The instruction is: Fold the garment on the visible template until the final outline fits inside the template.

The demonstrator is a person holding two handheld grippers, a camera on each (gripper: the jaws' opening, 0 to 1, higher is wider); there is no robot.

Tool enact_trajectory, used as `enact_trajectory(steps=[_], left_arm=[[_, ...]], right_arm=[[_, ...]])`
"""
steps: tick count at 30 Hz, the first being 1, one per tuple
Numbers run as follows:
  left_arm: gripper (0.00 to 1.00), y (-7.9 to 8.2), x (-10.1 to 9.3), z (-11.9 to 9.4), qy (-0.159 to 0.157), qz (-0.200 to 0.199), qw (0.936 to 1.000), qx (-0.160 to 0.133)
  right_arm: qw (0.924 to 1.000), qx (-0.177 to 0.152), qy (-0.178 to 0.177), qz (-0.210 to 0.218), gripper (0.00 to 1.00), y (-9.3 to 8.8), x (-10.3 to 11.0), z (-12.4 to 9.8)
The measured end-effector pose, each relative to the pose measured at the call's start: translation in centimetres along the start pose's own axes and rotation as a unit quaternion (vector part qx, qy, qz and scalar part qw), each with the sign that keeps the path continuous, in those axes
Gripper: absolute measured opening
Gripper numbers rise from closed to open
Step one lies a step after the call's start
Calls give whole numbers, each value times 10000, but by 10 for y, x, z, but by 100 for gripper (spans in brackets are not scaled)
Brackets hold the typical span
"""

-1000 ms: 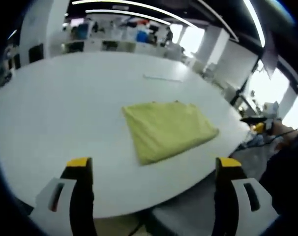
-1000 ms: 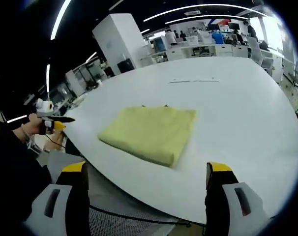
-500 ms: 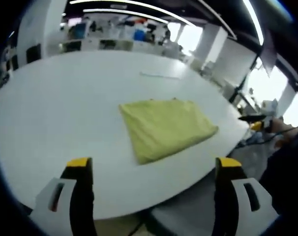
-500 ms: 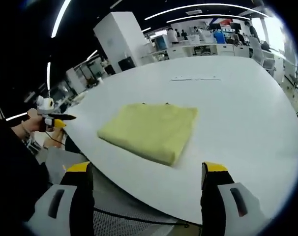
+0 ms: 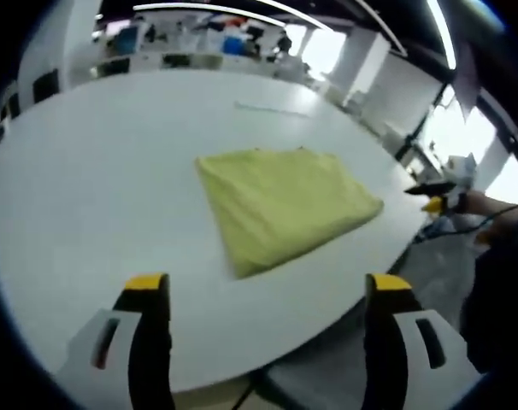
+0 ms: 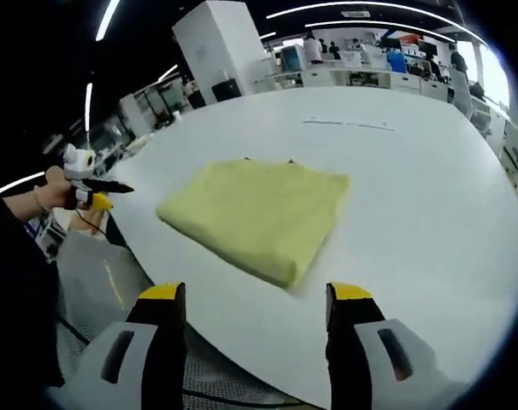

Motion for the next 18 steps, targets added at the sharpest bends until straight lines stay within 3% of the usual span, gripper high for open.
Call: enact_trajectory(steps=[8, 18], left_arm=[[83, -15, 6, 22, -31, -77, 9998, 187], [73, -22, 8, 48, -36, -23, 9997, 245]], right_arm=[[9999, 132, -1, 110, 55, -9, -19, 17], [9994, 290, -19, 169, 42, -22, -34, 33]])
Point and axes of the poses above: the point that each gripper's makers call its tool centre point, and the gripper's own axes: z roughly forward along the fingers, x roughly to its left, y roughly out of its top, the point moved 1 cm from there along -z, roughly backward along the fingers, and after that the axes turned 9 degrees about y, right-handed, at the moved point
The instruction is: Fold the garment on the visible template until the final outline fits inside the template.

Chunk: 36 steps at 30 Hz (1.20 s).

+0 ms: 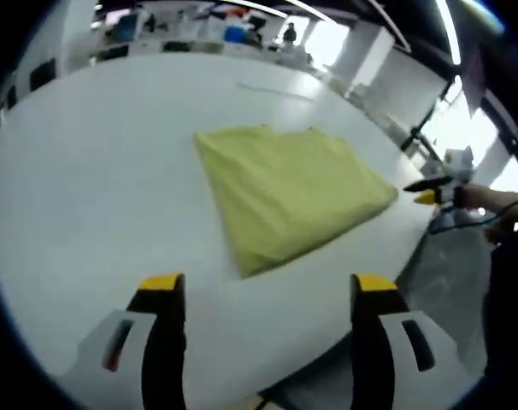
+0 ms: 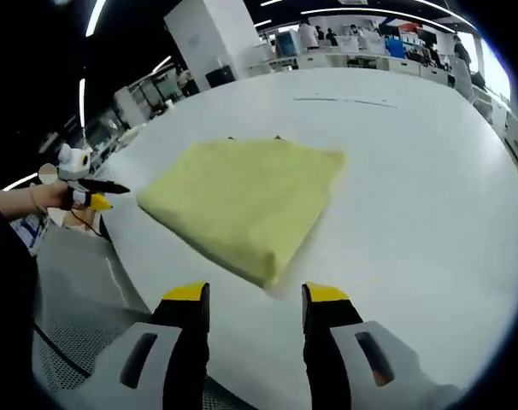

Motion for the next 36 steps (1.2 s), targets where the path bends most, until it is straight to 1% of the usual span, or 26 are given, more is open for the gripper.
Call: enact_trajectory(steps=[4, 6, 9, 14, 21, 28, 31, 36], left_arm=[[68, -3, 0, 10, 32, 88, 10000, 35], [63, -4, 0, 13, 45, 117, 9999, 56], [58, -3, -1, 17, 58, 175, 9998, -2], [52, -3, -2, 22, 80, 264, 9996, -27], [45, 0, -1, 26, 116, 329, 9993, -106], [31, 4, 0, 28, 139, 462, 9986, -207], [25, 4, 0, 28, 126, 486, 9985, -208], [18, 4, 1, 30, 161, 592, 9980, -169]], right_arm=[[10000, 80, -33, 31, 36, -5, -5, 7], [9999, 89, -46, 46, 32, -6, -7, 10], [9999, 58, -71, 113, 28, -8, -10, 14], [9999, 85, -70, 106, 25, -7, -11, 22], [9999, 110, -59, 56, 21, -5, -12, 27], [9997, 153, -65, -155, 15, -4, -12, 29], [9994, 203, -63, -288, 13, -5, -12, 30], [9987, 285, -86, -420, 10, -7, -13, 30]])
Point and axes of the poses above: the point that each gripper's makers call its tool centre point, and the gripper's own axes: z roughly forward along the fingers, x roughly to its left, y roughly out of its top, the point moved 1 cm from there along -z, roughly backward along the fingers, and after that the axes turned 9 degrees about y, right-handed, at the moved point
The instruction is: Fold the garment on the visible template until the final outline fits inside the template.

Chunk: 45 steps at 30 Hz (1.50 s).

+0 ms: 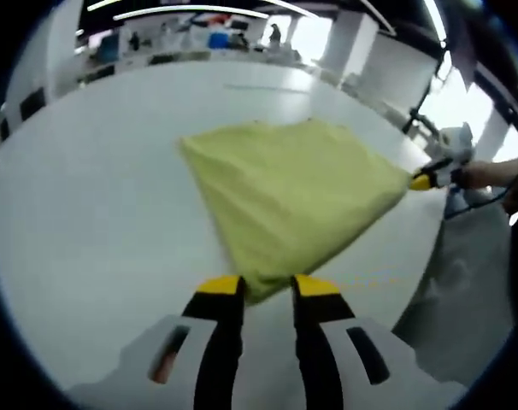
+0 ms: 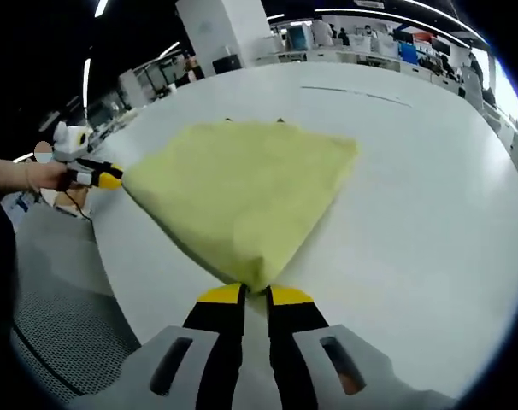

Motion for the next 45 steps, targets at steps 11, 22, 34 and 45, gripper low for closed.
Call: enact_trajectory(steps=[11, 22, 34, 45], left_arm=[[0, -1, 5, 3, 75, 162, 9998, 84], [0, 0, 10, 0, -181, 861, 9960, 181], [0, -3, 10, 0, -631, 950, 9933, 204], [0, -1, 10, -3, -1249, 764, 9887, 335]], right_arm=[[9984, 143, -58, -544, 5, 1, -2, -3], [9803, 589, 311, -1859, 3, 7, -2, -12], [9720, 758, 706, -2109, 2, 3, 0, -10], [9685, 848, 854, -2178, 2, 4, -2, -9]])
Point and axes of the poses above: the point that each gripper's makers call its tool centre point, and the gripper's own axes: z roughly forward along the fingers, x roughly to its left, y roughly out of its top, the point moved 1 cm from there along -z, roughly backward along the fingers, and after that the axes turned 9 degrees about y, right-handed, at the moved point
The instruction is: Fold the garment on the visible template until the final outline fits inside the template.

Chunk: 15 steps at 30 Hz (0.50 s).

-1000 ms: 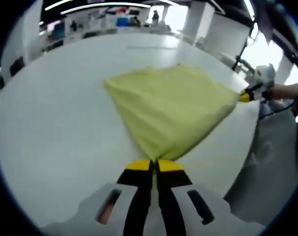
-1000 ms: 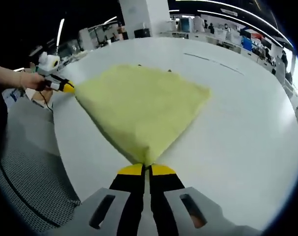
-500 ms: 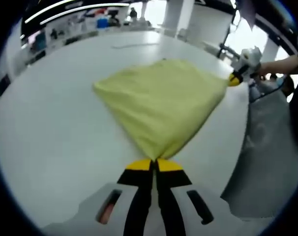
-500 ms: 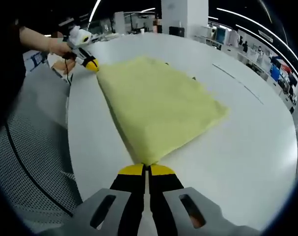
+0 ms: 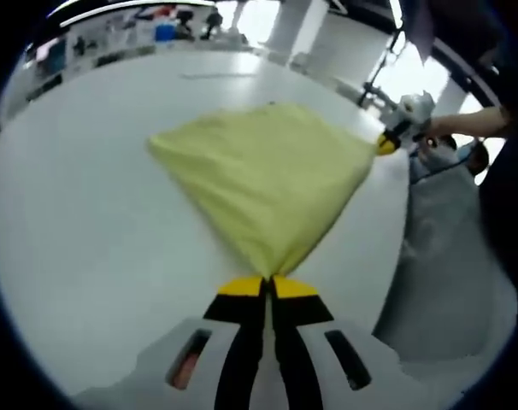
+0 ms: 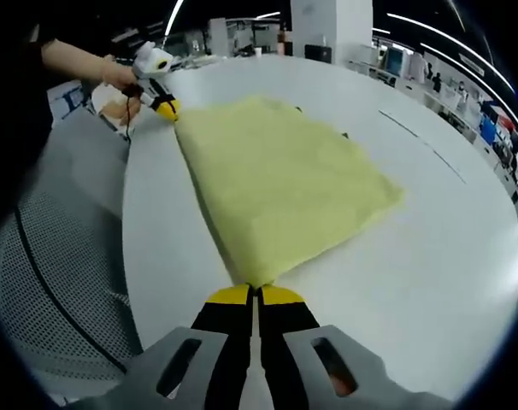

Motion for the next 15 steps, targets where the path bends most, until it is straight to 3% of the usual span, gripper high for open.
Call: enact_trajectory(steps=[8, 10, 15], left_arm=[[0, -7, 4, -3, -125, -232, 9997, 20], [0, -4, 4, -3, -107, -416, 9990, -96], [0, -7, 3, 2, -35, -208, 9998, 58]], right_arm=[[10000, -14, 19, 55, 2, 0, -2, 1], [10000, -9, 17, 68, 2, -1, -2, 1], [10000, 24, 18, 69, 2, -2, -2, 2]])
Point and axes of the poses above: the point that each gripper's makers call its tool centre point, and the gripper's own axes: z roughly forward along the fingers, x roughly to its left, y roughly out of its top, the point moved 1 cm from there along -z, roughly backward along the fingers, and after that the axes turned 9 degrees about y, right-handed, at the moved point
